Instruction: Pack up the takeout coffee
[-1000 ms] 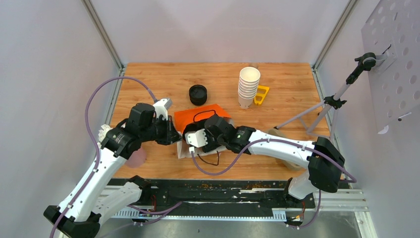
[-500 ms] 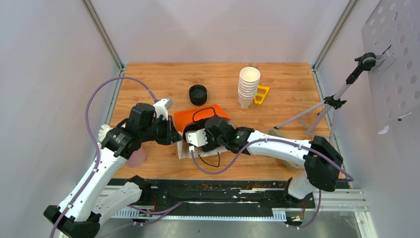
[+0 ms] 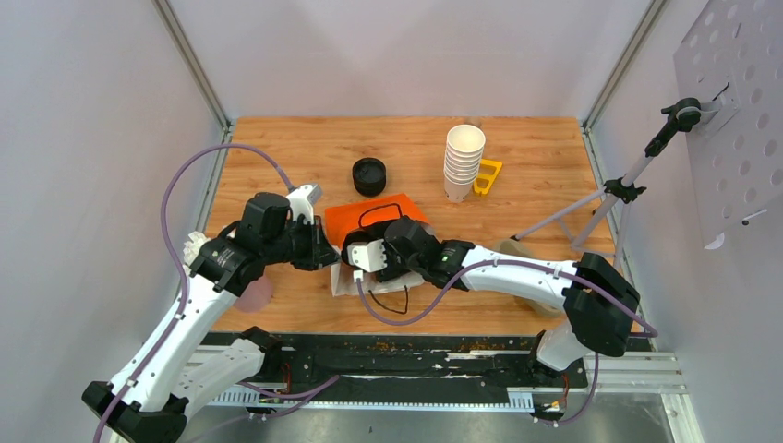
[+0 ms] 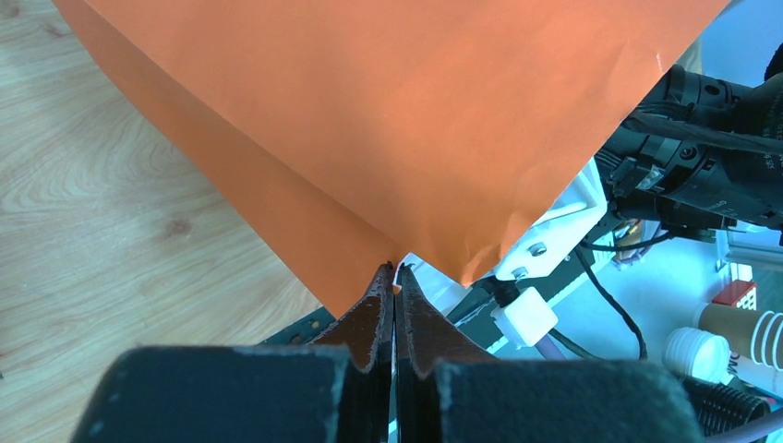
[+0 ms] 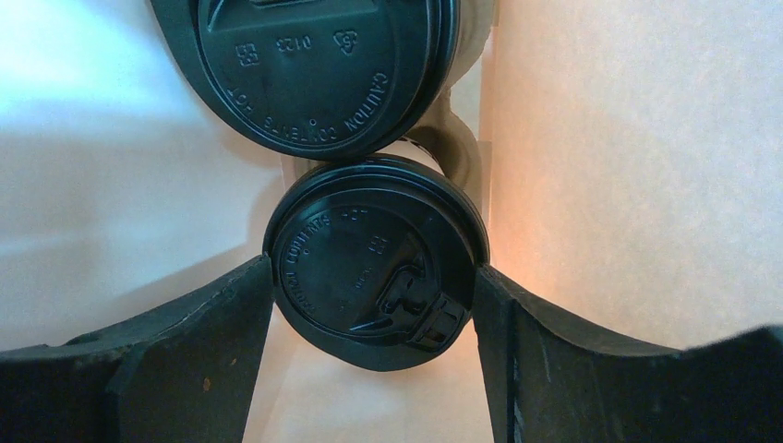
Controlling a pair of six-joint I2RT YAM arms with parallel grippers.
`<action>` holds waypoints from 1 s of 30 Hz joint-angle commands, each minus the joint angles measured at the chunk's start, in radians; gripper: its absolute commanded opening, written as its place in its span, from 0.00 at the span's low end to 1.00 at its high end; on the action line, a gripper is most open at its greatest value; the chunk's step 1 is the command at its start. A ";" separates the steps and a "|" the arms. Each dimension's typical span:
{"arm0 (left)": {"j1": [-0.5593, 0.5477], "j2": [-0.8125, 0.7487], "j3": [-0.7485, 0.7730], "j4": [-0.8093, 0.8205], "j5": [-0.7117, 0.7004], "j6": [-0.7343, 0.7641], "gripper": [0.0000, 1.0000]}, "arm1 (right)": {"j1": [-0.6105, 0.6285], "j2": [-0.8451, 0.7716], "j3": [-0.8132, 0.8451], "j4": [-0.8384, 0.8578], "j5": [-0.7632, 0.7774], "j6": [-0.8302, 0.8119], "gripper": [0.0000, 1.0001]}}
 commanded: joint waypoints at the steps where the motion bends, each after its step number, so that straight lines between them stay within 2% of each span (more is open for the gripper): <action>1: 0.002 -0.006 -0.010 0.030 0.009 -0.014 0.00 | -0.013 0.006 -0.021 0.033 -0.021 0.035 0.68; 22: 0.003 -0.013 -0.036 0.038 0.006 -0.024 0.00 | -0.017 0.028 -0.048 0.055 -0.024 0.068 0.69; 30: 0.003 -0.005 -0.017 0.033 0.000 -0.020 0.00 | -0.020 -0.015 -0.040 0.034 -0.023 0.070 0.76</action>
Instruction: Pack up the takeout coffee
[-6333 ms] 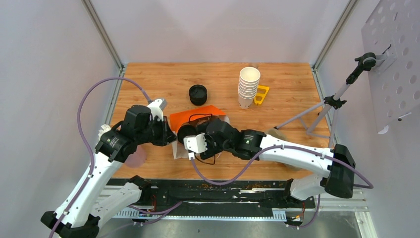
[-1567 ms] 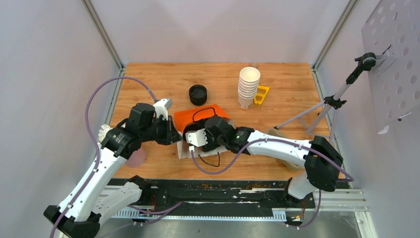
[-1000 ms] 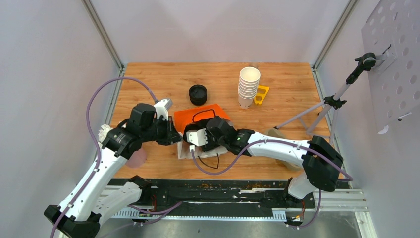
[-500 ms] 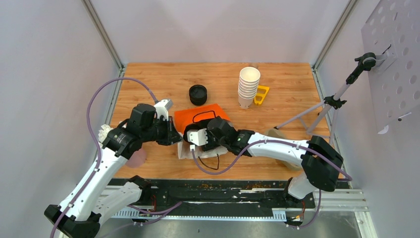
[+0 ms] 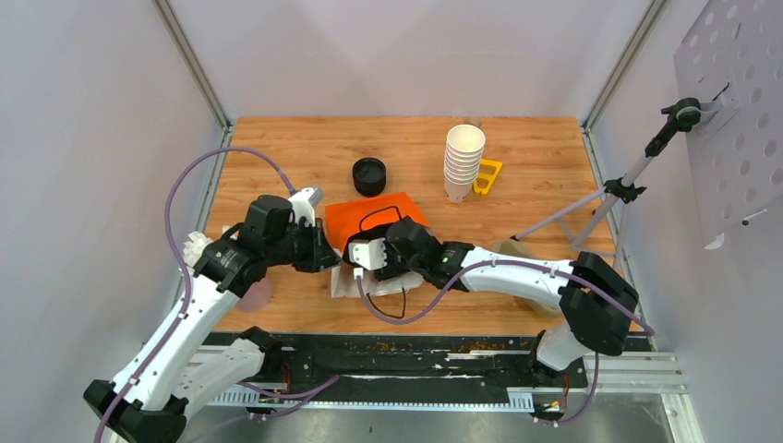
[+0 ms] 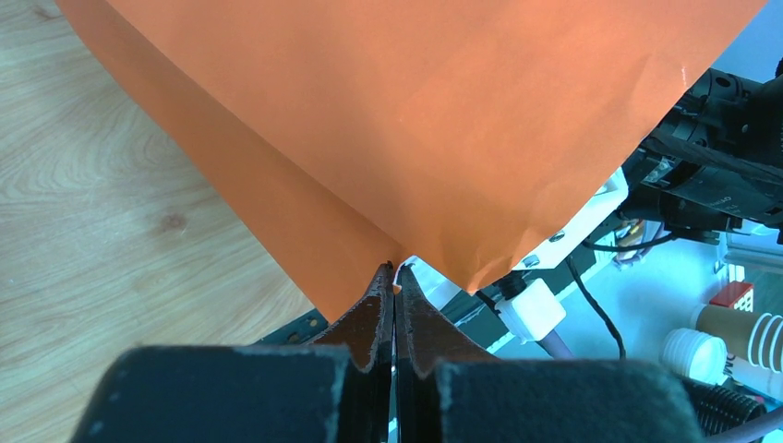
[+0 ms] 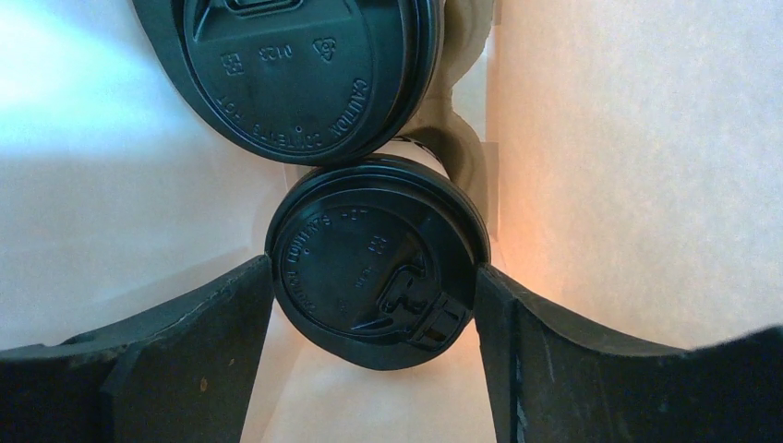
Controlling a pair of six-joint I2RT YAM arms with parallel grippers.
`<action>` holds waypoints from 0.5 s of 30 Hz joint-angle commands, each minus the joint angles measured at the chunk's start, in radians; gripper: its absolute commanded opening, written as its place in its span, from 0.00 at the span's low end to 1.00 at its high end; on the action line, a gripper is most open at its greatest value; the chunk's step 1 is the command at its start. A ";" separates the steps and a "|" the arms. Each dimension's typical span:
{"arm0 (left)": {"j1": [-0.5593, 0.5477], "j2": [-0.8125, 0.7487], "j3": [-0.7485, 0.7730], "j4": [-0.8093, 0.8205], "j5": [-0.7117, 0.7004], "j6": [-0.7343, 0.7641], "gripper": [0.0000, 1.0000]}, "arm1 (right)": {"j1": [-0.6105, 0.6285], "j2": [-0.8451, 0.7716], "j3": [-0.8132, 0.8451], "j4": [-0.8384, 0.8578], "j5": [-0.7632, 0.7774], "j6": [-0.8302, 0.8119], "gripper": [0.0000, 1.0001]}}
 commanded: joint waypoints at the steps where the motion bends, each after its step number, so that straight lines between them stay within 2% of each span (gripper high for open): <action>1: 0.003 0.001 0.026 0.012 -0.003 -0.001 0.00 | -0.008 -0.033 -0.005 -0.051 -0.027 0.038 0.77; 7: 0.003 0.014 0.062 -0.014 -0.026 0.007 0.00 | -0.009 -0.070 0.009 -0.112 -0.043 0.030 0.81; 12: 0.003 0.027 0.077 -0.017 -0.038 0.001 0.00 | -0.008 -0.083 0.055 -0.191 -0.049 0.037 0.90; 15: 0.003 0.033 0.084 -0.008 -0.036 -0.005 0.00 | -0.008 -0.101 0.058 -0.202 -0.050 0.035 0.91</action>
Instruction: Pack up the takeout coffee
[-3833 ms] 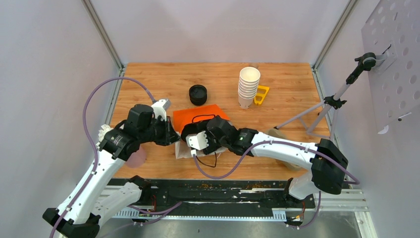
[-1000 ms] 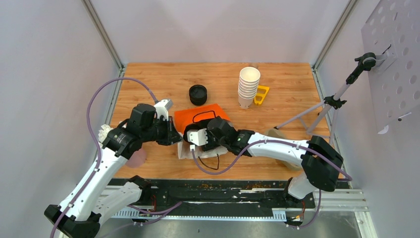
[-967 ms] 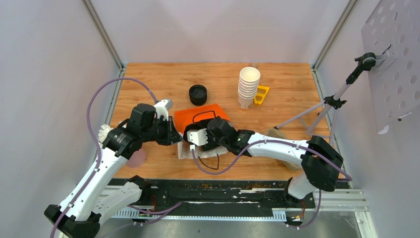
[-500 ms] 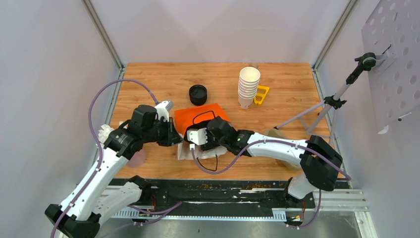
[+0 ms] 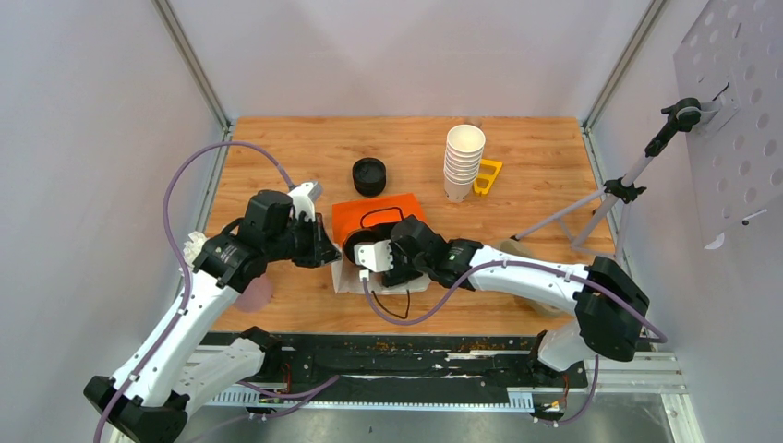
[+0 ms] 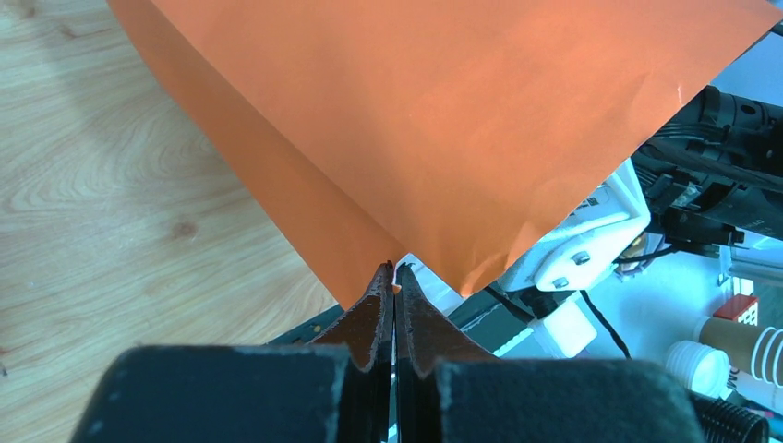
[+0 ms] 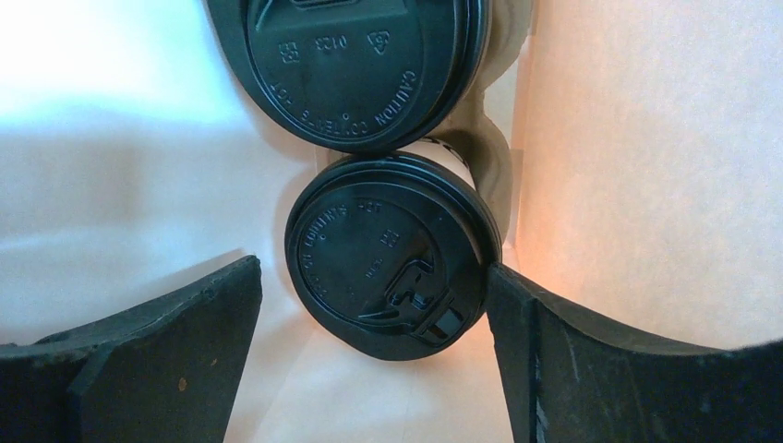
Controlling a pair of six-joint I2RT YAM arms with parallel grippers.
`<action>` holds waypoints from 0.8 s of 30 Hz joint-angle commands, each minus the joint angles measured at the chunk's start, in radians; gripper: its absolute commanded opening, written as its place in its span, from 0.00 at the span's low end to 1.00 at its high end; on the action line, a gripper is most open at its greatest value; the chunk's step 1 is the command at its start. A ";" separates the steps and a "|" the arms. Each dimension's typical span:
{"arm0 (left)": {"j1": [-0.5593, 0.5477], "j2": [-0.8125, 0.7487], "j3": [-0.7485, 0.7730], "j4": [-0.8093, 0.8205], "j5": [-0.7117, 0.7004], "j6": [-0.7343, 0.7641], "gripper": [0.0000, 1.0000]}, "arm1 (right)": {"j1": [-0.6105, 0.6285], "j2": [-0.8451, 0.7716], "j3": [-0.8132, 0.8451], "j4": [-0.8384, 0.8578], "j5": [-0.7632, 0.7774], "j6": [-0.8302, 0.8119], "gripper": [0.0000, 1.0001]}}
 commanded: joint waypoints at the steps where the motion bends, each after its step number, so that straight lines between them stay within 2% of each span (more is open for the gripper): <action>1: 0.003 0.008 0.045 0.005 -0.009 -0.005 0.00 | -0.005 -0.051 0.045 -0.064 -0.021 0.021 0.91; 24: 0.003 0.019 0.058 0.022 0.022 -0.019 0.00 | -0.006 -0.076 0.193 -0.321 -0.081 0.107 0.91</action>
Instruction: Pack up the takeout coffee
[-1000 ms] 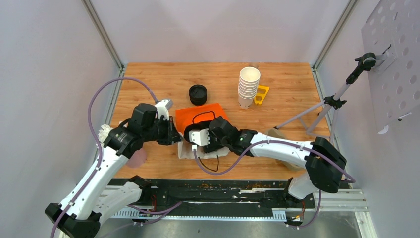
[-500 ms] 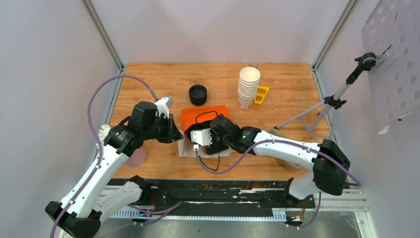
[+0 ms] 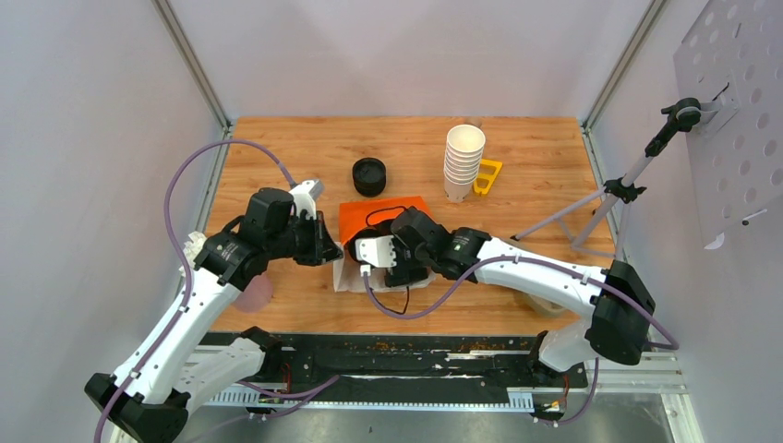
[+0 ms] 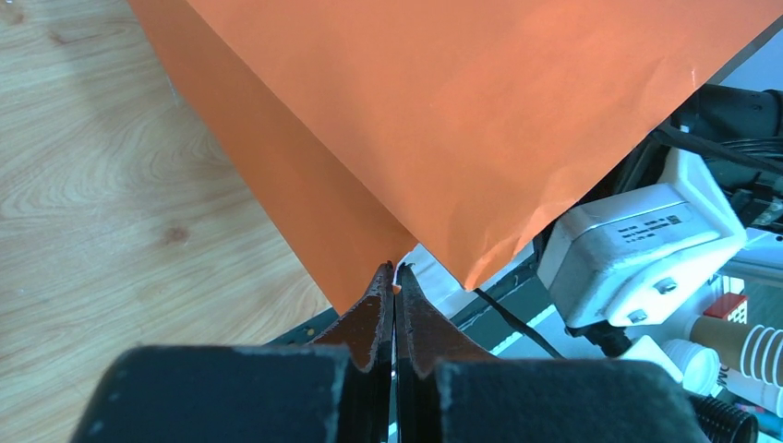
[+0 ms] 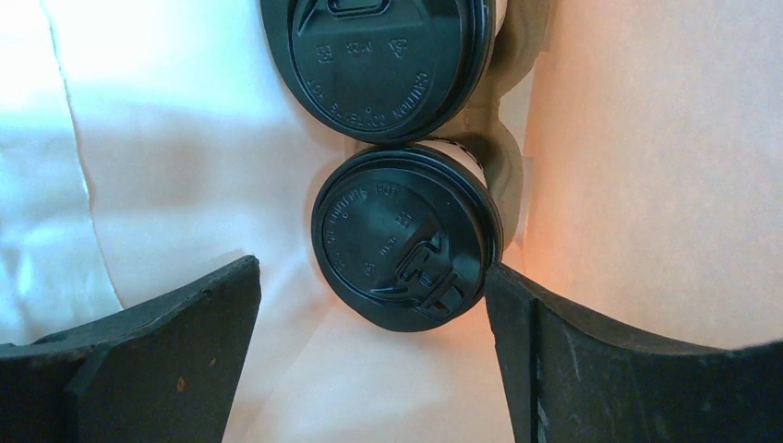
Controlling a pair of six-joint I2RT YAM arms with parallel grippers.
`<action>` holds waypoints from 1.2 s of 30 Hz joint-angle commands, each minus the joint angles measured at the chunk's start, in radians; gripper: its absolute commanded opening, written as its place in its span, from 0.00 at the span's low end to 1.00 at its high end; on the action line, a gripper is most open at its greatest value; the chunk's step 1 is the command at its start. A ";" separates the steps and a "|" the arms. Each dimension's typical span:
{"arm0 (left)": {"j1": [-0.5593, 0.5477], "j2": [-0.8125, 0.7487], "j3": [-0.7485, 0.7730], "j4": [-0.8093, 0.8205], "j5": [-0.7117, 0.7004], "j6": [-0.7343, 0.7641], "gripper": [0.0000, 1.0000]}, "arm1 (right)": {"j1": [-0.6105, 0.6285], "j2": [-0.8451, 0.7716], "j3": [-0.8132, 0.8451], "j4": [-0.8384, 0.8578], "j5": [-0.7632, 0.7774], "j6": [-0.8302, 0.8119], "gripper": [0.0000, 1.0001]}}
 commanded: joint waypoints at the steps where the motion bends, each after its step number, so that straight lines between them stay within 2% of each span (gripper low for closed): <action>1: 0.003 0.002 0.047 0.013 0.008 -0.012 0.00 | -0.004 -0.039 0.076 -0.077 -0.025 0.043 0.91; 8: 0.002 0.008 0.053 0.019 -0.003 -0.035 0.00 | -0.009 -0.063 0.097 -0.121 -0.046 0.076 0.86; 21: 0.003 0.035 0.072 0.038 0.047 -0.062 0.00 | -0.009 -0.061 0.178 -0.189 -0.094 0.116 0.87; 36: 0.003 0.104 0.183 -0.065 -0.006 -0.127 0.00 | -0.009 -0.076 0.299 -0.239 -0.203 0.182 0.69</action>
